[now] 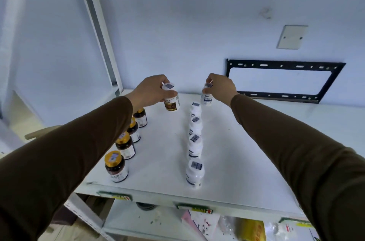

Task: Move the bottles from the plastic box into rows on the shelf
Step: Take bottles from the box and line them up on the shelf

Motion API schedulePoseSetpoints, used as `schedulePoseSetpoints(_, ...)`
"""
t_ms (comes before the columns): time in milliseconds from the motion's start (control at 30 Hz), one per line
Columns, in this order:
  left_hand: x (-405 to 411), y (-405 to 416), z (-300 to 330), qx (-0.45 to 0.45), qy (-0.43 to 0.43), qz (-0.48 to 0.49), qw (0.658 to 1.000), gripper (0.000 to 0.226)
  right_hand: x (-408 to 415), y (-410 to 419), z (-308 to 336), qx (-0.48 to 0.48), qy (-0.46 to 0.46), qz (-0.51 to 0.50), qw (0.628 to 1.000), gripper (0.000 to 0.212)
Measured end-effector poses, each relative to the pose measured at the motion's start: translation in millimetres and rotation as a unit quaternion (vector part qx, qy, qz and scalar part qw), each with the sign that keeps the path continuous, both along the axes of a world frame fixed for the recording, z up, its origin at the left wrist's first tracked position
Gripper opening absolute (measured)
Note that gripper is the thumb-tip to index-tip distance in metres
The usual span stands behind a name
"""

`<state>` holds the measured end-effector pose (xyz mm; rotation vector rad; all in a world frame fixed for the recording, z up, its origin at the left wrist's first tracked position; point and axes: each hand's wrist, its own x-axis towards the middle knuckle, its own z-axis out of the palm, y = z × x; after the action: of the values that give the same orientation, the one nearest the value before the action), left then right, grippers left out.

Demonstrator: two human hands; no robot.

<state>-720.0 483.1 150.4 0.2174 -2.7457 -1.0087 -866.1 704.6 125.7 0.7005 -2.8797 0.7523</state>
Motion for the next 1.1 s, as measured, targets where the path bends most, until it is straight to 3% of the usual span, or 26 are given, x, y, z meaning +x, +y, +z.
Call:
schedulePoseSetpoints(667, -42.5, -41.5, -24.1, 0.012, -0.024, -0.041, 0.999, 0.032, -35.5, -67.9, -46.0, 0.045, -0.078, -0.025, 0.996, 0.036)
schedulePoseSetpoints(900, -43.1, -40.5, -12.5, 0.011, 0.003, -0.053, 0.999, 0.032, -23.4, -50.7, -34.0, 0.018, -0.067, -0.022, 0.997, 0.054)
schedulePoseSetpoints(1100, -50.8, -5.3, 10.5, 0.04, 0.044, -0.088, 0.994, 0.032, 1.4, 0.7, -6.3, 0.043, -0.017, -0.047, 0.998, 0.033)
